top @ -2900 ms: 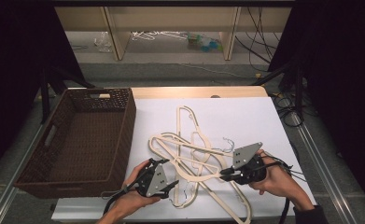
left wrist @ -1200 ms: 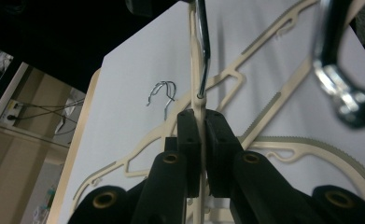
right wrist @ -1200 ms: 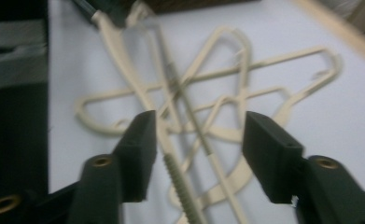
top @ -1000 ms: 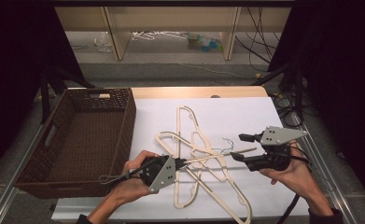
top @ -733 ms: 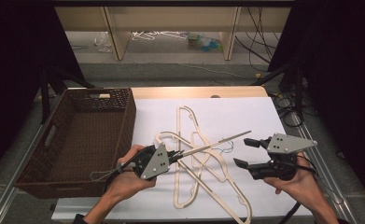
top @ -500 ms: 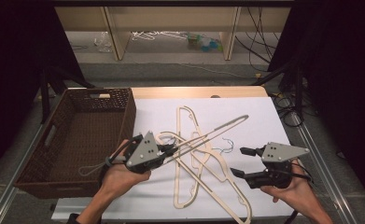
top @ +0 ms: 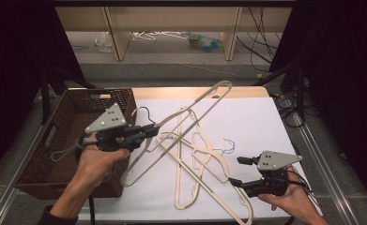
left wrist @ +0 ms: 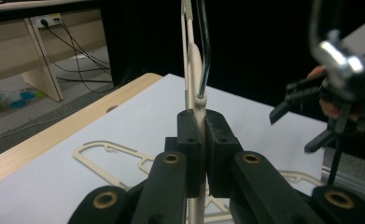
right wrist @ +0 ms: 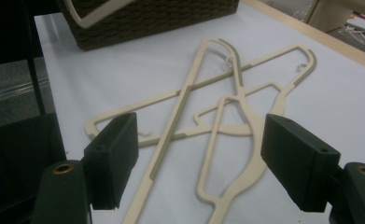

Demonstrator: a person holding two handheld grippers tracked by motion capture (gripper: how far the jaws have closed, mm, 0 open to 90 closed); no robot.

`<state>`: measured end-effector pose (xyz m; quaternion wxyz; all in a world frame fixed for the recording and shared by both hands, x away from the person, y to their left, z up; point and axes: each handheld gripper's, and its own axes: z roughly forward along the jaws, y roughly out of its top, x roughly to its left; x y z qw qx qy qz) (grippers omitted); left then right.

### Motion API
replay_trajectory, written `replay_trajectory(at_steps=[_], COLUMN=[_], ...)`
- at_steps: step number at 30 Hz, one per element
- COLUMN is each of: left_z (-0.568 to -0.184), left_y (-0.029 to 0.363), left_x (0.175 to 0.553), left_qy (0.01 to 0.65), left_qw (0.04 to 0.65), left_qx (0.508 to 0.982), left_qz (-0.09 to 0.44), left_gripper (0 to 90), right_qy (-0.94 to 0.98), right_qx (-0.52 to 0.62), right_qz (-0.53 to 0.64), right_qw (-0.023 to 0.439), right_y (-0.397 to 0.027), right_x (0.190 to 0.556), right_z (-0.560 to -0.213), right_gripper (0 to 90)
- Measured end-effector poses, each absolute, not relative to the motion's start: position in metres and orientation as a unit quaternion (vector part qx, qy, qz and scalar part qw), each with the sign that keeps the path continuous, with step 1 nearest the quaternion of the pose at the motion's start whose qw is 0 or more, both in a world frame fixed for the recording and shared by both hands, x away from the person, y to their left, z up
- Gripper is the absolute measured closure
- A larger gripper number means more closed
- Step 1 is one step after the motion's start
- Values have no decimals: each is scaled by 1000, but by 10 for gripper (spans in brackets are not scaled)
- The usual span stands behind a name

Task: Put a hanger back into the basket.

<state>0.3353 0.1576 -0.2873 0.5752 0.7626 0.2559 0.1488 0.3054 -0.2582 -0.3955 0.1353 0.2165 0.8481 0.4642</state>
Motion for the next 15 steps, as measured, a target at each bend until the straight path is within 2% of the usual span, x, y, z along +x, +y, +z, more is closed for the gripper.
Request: replay_trajectory(at_steps=[1,9,15], left_z=[-276,-243,-221], left_y=[166,192,218], left_x=[334,332,330], left_qy=[269,285,299], left_qw=[587,604,592], left_qx=[752,739,735], left_qz=[131,93,140], left_gripper=[858,858,858], right_qy=[852,855,854], right_qx=[214,214,219], right_qz=[460,455,455], right_qw=[130,126,124], right_y=[-257,-257,-260], right_x=[305,304,305], right_z=[-398,-402,-405], right_gripper=[286,280,279])
